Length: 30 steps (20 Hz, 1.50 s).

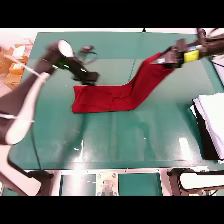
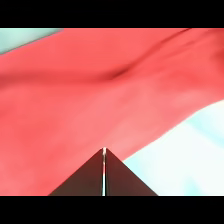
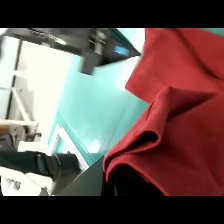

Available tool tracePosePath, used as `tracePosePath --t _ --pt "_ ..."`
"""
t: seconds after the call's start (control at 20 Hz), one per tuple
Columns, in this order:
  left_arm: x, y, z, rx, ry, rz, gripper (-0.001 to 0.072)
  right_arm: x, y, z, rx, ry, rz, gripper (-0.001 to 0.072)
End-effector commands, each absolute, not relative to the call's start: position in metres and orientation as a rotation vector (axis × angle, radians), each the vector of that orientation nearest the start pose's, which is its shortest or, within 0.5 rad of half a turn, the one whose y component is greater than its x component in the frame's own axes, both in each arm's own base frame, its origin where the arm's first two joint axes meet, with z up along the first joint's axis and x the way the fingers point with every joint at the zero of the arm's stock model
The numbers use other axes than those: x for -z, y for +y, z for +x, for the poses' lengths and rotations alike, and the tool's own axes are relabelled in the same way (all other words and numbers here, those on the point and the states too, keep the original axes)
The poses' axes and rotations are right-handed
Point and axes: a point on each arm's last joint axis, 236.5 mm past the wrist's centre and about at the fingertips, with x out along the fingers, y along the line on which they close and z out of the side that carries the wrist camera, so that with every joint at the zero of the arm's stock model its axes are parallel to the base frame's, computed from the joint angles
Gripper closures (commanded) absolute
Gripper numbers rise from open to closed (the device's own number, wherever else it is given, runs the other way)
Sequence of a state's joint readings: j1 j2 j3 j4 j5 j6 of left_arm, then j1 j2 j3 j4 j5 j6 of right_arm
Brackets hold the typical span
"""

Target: Fold the shirts.

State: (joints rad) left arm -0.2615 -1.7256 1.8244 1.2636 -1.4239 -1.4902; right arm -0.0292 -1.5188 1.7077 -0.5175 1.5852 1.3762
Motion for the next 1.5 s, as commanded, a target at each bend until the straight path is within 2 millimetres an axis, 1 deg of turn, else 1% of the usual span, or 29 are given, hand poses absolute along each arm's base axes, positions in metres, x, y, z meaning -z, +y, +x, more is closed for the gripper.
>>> tracePosePath --t 0.0,0.05,0.1,0.15,0.2,0.25,0.3,0.35,0.4,0.45,0.5,0.55,0.6,0.65,0.7,0.75,0.8,0.85,0.9,0.95,1.0,1.05,1.1,1.2,1.3,1.35,1.45 --pt "-0.11 -0.071 0.43 0.201 1.291 0.109 0.0683 -0.176 0.297 0.41 -0.99 1.08 0.601 0.0696" --pt "-0.131 -0.059 0.426 0.177 1.245 0.089 0.0683 -0.164 0.331 0.412 -0.994 1.069 0.607 0.0696" --pt "-0.147 -0.048 0.422 0.164 1.205 0.085 0.0683 -0.146 0.37 0.413 -0.992 1.058 0.614 0.0695" --pt "-0.162 -0.04 0.418 0.156 1.168 0.086 0.0683 -0.124 0.408 0.413 -0.979 1.043 0.622 0.0695" --pt "-0.173 -0.033 0.414 0.141 1.145 0.078 0.0683 -0.1 0.443 0.411 -0.957 1.029 0.625 0.0691" --pt "-0.181 -0.027 0.41 0.128 1.126 0.071 0.0683 -0.071 0.475 0.407 -0.934 1.014 0.618 0.0619" --pt "-0.186 -0.022 0.406 0.124 1.116 0.074 0.0683 -0.038 0.504 0.398 -0.911 1.006 0.595 0.0382" --pt "-0.188 -0.019 0.403 0.123 1.116 0.079 0.0683 -0.009 0.522 0.389 -0.899 1.012 0.568 0.0157" --pt "-0.188 -0.017 0.4 0.123 1.13 0.083 0.0683 0.015 0.528 0.382 -0.893 1.041 0.545 0.0155" --pt "-0.186 -0.014 0.396 0.129 1.146 0.094 0.0683 0.026 0.522 0.383 -0.889 1.067 0.521 0.0155" --pt "-0.185 -0.011 0.393 0.128 1.158 0.096 0.0683 0.029 0.506 0.393 -0.88 1.084 0.502 0.0155" --pt "-0.185 -0.011 0.393 0.127 1.16 0.097 0.0683 0.023 0.481 0.41 -0.865 1.098 0.514 0.0156" --pt "-0.186 -0.011 0.393 0.128 1.155 0.097 0.0682 0.013 0.453 0.431 -0.842 1.102 0.54 0.0156" --pt "-0.186 -0.012 0.396 0.128 1.146 0.098 0.0683 0.001 0.417 0.454 -0.813 1.099 0.571 0.0156" --pt "-0.187 -0.012 0.398 0.127 1.137 0.098 0.0683 -0.011 0.38 0.473 -0.786 1.1 0.596 0.0156" --pt "-0.187 -0.012 0.398 0.127 1.135 0.097 0.0683 -0.021 0.337 0.489 -0.755 1.103 0.613 0.0156" --pt "-0.187 -0.012 0.398 0.127 1.135 0.098 0.0683 -0.027 0.297 0.499 -0.72 1.113 0.627 0.0156" --pt "-0.188 -0.012 0.398 0.127 1.134 0.098 0.0683 -0.029 0.258 0.504 -0.675 1.142 0.648 0.0156" --pt "-0.188 -0.012 0.399 0.128 1.131 0.095 0.0683 -0.025 0.227 0.502 -0.642 1.188 0.659 0.0156" --pt "-0.188 -0.012 0.399 0.129 1.129 0.094 0.0683 -0.012 0.201 0.495 -0.605 1.249 0.653 0.0155" --pt "-0.189 -0.012 0.4 0.128 1.124 0.094 0.0683 0.003 0.184 0.487 -0.573 1.299 0.641 0.0122" --pt "-0.189 -0.013 0.401 0.127 1.118 0.093 0.0683 0.021 0.173 0.478 -0.541 1.346 0.637 0.0098" --pt "-0.19 -0.013 0.403 0.125 1.112 0.088 0.0683 0.036 0.17 0.469 -0.521 1.384 0.642 0.0098" --pt "-0.19 -0.014 0.403 0.126 1.112 0.083 0.0683 0.064 0.175 0.454 -0.51 1.445 0.65 0.0098" --pt "-0.19 -0.014 0.402 0.126 1.114 0.082 0.0682 0.086 0.195 0.445 -0.523 1.493 0.64 0.0098" --pt "-0.19 -0.014 0.402 0.126 1.115 0.082 0.0683 0.091 0.21 0.442 -0.547 1.497 0.637 0.0097" --pt "-0.19 -0.014 0.402 0.126 1.115 0.082 0.0683 0.094 0.244 0.441 -0.595 1.473 0.639 0.0098"
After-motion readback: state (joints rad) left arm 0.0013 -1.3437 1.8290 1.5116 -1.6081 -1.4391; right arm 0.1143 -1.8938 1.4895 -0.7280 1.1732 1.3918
